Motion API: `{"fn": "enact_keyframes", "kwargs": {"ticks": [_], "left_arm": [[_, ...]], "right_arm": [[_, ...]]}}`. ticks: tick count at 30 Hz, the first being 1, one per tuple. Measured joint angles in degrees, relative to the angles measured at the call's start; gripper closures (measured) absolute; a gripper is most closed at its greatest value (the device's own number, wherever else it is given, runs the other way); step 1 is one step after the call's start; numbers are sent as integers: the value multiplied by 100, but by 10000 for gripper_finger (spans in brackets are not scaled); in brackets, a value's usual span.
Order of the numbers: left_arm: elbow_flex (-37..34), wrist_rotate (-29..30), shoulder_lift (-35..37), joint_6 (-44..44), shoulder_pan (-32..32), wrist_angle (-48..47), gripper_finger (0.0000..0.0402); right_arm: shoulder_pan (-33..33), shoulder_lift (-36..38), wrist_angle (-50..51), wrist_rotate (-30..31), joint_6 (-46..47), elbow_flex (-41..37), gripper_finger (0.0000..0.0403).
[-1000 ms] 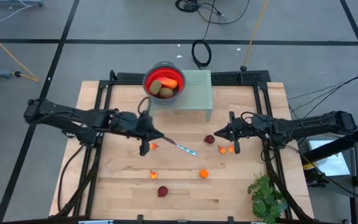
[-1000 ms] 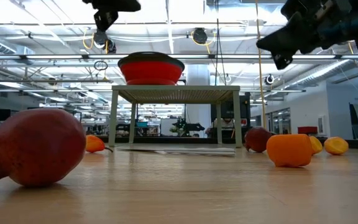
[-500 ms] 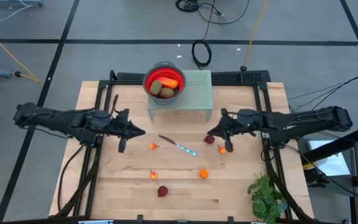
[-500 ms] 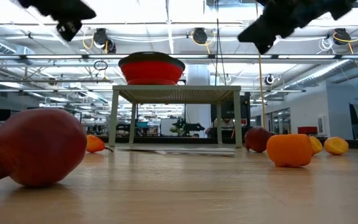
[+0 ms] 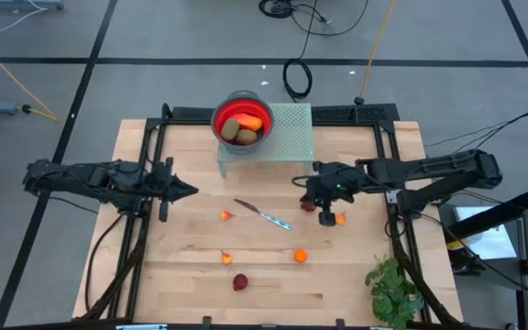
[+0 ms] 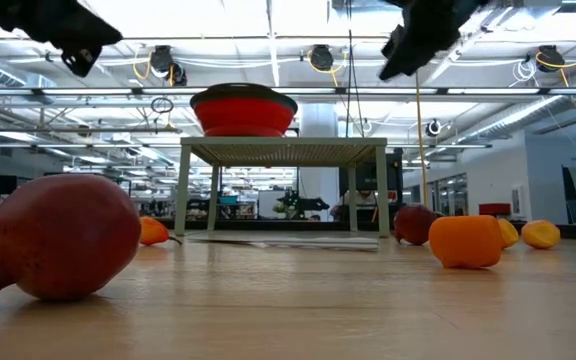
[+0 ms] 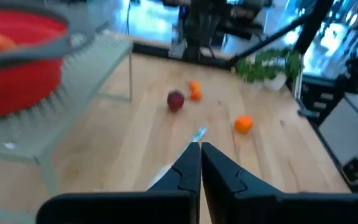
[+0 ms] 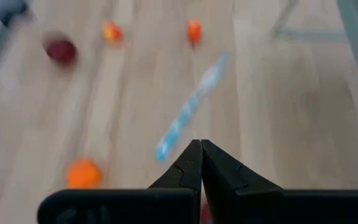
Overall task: Pick & Place Fruit
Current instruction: Put the pomegranate into the red strainer bowl
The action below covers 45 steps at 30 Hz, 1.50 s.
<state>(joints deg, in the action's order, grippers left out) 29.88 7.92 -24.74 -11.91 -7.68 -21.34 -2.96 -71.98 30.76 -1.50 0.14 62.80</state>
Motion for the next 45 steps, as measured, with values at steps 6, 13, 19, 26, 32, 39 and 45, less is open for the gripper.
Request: {"fn": "enact_keyframes", "kwargs": {"ticks": [6, 13, 19, 26, 32, 39, 45], "left_arm": [[-267, 125, 638, 172, 0, -97, 396], [-492, 158, 1315, 193, 0, -260, 389], [-665, 111, 1885, 299, 0, -310, 397], [-696, 110, 2422, 551, 0, -427, 388], [-696, 93, 2438, 543, 0, -477, 398], [-696, 54, 2438, 472, 0, -555, 388], [-1001, 48, 2438, 377, 0, -289, 398]], "right_arm": [[-55, -474, 471, 24, -137, 573, 402], [-55, -836, 714, 21, -244, 990, 393], [-101, -1080, 977, 7, -241, 1157, 387], [-181, -1358, 1097, 8, -243, 1203, 375], [-204, -1599, 1423, 1, -351, 1185, 357], [-172, -1704, 1603, 19, -403, 1183, 330], [-112, -1701, 1628, 18, -387, 1183, 297]]}}
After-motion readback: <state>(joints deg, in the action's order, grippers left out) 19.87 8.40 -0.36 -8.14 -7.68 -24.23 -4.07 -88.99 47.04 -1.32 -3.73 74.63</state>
